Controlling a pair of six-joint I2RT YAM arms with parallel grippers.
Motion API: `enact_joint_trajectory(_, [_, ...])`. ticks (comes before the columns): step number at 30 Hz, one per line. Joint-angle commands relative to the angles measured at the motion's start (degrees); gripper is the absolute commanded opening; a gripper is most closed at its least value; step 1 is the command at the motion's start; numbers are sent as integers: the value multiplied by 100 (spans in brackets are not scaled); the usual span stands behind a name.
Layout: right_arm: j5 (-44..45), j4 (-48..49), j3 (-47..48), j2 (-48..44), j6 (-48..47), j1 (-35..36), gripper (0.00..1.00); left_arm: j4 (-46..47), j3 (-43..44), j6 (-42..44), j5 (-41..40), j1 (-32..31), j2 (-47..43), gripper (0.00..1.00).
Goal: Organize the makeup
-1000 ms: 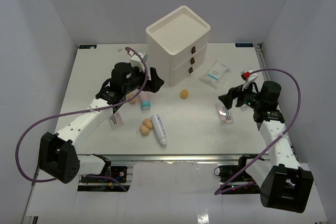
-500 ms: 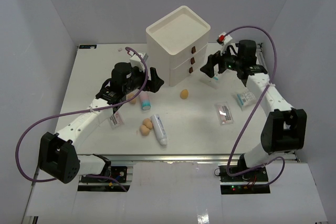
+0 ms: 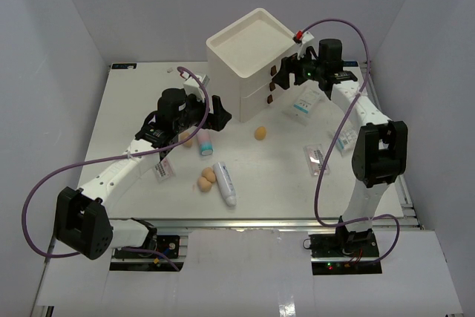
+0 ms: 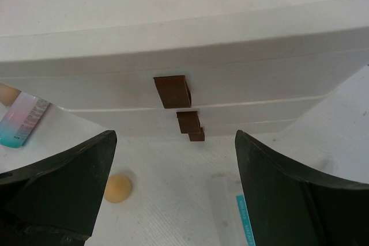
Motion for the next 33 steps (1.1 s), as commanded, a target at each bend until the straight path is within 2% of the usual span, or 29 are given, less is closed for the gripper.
enact_joint_trajectory(1, [-115,143,332,116,-61,126,88,46,42,50,38,29,-199,98])
enact_joint_trajectory(10, [189,264,522,397,-174,294,78,43,33,67,3,29,-163,98])
enact_joint_trajectory(16, [328,393,580,492,-218,315,64,44,33,68,5,29,-168,98])
enact_joint_trajectory(19, [365,452,580,501,-230,315,60,43,42,59,21,29,-159,98])
enact_joint_trajectory(33, [400,879,289,336,-212,315,17,43,33,59,21,29,-153,98])
